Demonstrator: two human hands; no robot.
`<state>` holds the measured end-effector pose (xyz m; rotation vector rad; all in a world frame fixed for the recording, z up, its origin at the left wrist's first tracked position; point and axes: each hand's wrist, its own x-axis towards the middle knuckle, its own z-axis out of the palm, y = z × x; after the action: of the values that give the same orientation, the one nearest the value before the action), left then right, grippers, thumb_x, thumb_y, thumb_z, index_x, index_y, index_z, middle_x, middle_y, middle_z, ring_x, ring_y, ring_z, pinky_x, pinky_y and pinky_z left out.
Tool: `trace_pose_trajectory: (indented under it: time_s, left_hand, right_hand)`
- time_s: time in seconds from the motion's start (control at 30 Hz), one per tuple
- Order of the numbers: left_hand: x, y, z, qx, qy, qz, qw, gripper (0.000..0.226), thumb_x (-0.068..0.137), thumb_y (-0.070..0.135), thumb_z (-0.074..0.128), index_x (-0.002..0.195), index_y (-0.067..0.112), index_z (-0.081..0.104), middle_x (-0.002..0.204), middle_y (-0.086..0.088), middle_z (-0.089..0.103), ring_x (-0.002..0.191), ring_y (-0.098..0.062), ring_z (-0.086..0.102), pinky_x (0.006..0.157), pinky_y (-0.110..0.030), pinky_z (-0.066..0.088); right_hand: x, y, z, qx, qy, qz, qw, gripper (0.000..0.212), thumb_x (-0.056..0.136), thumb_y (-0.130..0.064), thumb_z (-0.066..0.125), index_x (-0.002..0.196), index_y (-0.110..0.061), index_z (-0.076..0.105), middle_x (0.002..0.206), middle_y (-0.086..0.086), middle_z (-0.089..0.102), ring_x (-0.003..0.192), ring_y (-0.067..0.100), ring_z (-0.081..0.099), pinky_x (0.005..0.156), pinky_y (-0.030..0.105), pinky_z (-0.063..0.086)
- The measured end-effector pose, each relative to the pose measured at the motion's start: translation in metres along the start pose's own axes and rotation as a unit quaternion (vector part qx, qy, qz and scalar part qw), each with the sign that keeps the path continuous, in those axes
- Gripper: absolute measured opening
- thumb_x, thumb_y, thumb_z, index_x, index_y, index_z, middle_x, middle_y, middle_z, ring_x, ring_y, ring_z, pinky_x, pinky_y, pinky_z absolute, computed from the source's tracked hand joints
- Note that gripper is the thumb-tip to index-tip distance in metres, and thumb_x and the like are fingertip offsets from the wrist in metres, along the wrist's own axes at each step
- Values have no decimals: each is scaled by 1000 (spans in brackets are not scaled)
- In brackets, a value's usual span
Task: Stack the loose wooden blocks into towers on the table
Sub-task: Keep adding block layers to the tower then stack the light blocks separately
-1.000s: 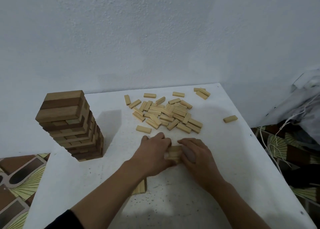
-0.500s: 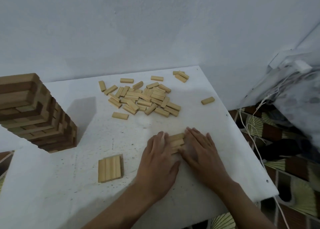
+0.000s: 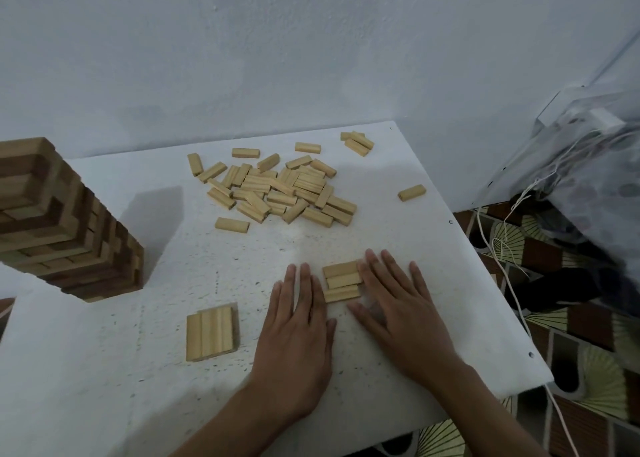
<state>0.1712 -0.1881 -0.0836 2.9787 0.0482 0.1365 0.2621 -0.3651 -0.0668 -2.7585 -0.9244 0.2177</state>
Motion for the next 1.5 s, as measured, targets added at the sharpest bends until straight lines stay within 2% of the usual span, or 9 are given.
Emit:
trace_pose_trajectory:
  time_s: [0.17, 0.27, 0.37, 0.47, 0.67, 0.77, 0.87, 1.33, 1.5]
  left_hand:
    - [13, 1, 3, 4, 13, -2, 1000, 62, 106, 37, 26, 154, -2, 28, 163, -21, 24, 153, -35, 18, 117, -45, 15]
    - [15, 2, 5, -1, 24, -9, 1000, 63, 106, 39, 26, 154, -2, 29, 163, -21, 25, 152, -34, 20, 117, -44, 15]
    - [18, -2, 7, 3, 31, -12, 999, 64, 106, 40, 27, 154, -2, 28, 162, -23, 24, 152, -36, 20, 118, -44, 13]
    - [21, -2, 6, 6, 32, -8, 999, 63, 106, 40, 24, 153, -2, 30, 162, -23, 25, 152, -37, 19, 118, -46, 13]
    - [24, -3, 6, 8, 32, -10, 999, 61, 105, 36, 25, 153, -1, 34, 162, -17, 29, 152, -35, 19, 120, -48, 14]
    - [26, -5, 4, 12, 32, -5, 999, 58, 104, 34, 29, 150, 0, 41, 159, -16, 36, 150, -36, 25, 124, -49, 23]
    - [26, -6, 3, 10, 33, -4, 999, 58, 104, 34, 30, 147, 0, 45, 157, -16, 39, 148, -36, 30, 118, -50, 27]
    - [22, 0, 3, 5, -4, -39, 999, 61, 105, 36, 21, 154, 1, 33, 163, -16, 29, 153, -33, 18, 123, -50, 19]
    - [23, -1, -1, -6, -23, -32, 999, 61, 106, 36, 23, 152, -1, 37, 160, -17, 33, 151, -34, 24, 121, -50, 23]
  right_hand:
    - [1, 1, 3, 4, 7, 1, 1000, 69, 100, -67, -1, 158, -29, 5, 167, -6, -1, 153, 7, -13, 124, 43, -6]
    - [2, -1, 0, 12, 0, 13, 1000, 72, 99, -67, 1, 158, -26, -3, 166, -7, -11, 151, 6, -19, 124, 40, -9]
    - [4, -4, -3, -26, -29, 21, 999, 76, 93, -69, -12, 156, -25, -18, 161, -10, -29, 146, 8, -33, 122, 41, -15]
    - [5, -6, -1, -33, -27, 23, 999, 77, 90, -67, -23, 155, -27, -17, 162, -12, -27, 147, 9, -33, 122, 44, -14]
    - [9, -7, 4, -17, -13, 33, 999, 68, 97, -62, -7, 157, -29, -7, 164, -15, -16, 150, 11, -26, 122, 43, -16]
    - [11, -6, 1, -12, -20, 30, 999, 68, 95, -64, -6, 155, -33, -7, 163, -18, -15, 149, 10, -28, 121, 42, -17]
    - [11, -5, 0, -15, -26, 28, 999, 68, 93, -64, -8, 155, -34, -8, 163, -19, -15, 149, 10, -28, 122, 43, -17]
    - [9, -2, 8, -16, 11, 16, 1000, 63, 102, -60, 2, 157, -30, 1, 166, -15, -6, 152, 13, -19, 124, 48, -7]
    - [8, 0, 6, -8, 6, 17, 1000, 64, 100, -62, 2, 157, -33, -1, 165, -17, -8, 151, 10, -21, 125, 46, -7]
